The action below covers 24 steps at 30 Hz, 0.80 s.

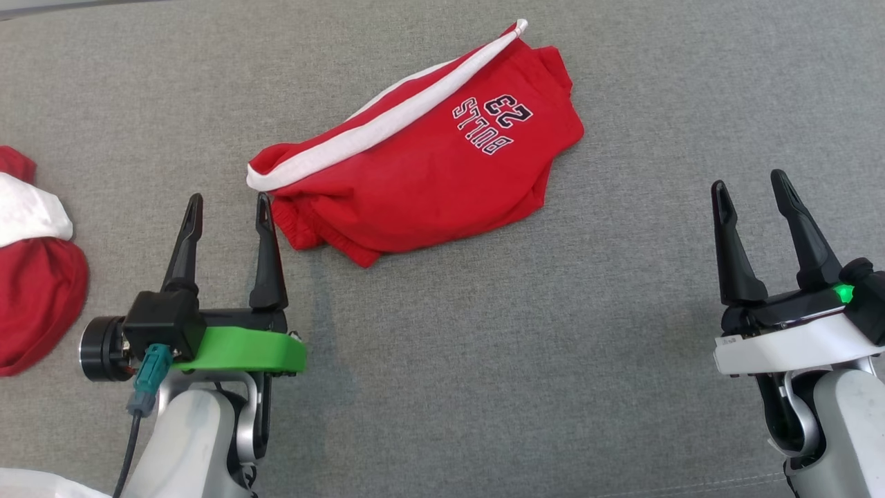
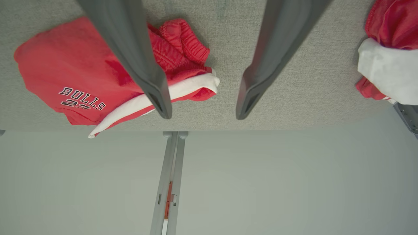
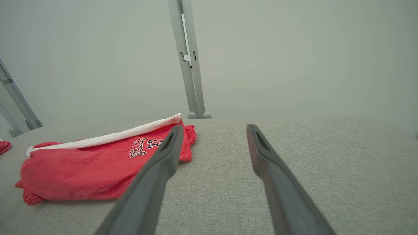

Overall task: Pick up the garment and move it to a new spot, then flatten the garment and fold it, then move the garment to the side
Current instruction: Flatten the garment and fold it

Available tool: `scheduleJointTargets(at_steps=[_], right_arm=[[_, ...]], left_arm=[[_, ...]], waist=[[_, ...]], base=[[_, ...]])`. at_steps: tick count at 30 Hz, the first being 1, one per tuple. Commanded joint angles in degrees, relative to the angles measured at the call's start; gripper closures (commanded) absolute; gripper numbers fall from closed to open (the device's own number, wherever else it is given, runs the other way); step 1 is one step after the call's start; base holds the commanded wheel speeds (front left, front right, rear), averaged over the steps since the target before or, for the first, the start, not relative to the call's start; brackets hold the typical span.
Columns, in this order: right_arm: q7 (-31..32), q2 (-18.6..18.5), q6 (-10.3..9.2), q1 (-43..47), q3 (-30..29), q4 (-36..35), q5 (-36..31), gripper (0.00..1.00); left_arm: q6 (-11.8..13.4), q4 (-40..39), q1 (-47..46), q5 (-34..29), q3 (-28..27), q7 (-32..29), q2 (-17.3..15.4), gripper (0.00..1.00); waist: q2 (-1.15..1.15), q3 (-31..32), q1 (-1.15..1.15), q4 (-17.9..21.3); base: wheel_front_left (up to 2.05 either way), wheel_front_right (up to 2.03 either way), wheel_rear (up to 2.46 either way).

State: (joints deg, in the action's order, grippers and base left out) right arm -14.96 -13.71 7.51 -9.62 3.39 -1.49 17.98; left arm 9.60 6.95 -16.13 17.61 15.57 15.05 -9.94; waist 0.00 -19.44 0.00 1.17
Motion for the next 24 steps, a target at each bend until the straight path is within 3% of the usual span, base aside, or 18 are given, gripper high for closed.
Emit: scheduleJointTargets(at_steps=[1, 8, 16, 24], right_arm=[[0.11, -0.14, -0.04, 0.64, -0.19, 0.02, 0.24, 0.00], [0.42, -0.76, -0.04, -0.31, -0.94, 0.86, 0.62, 0.00], [2.10, -3.01, -0.04, -4.56, -1.04, 3.40, 1.53, 0.00], [3.09, -5.99, -0.04, -14.77, 4.75, 13.61, 3.73, 0.00]], left_arm=[[0.31, -0.32, 0.57, -0.08, -0.10, 0.15, -0.57, 0.00], [0.46, -1.54, -0.98, -0.87, 0.18, -0.03, -1.33, 0.00], [-0.25, -3.06, -5.02, -2.26, 1.95, 0.08, -0.03, 0.00], [-1.65, -3.56, -8.01, -3.23, 3.86, 0.13, 3.00, 0.00]], waist=[[0.00, -0.11, 0.00, -0.05], [0.00, -1.90, 0.00, -1.26], [0.00, -7.27, 0.00, -5.85], [0.00, -10.20, 0.00, -10.99]], base=[[0.00, 0.00, 0.00], [0.00, 0.00, 0.00], [0.00, 0.00, 0.00], [0.00, 0.00, 0.00]])
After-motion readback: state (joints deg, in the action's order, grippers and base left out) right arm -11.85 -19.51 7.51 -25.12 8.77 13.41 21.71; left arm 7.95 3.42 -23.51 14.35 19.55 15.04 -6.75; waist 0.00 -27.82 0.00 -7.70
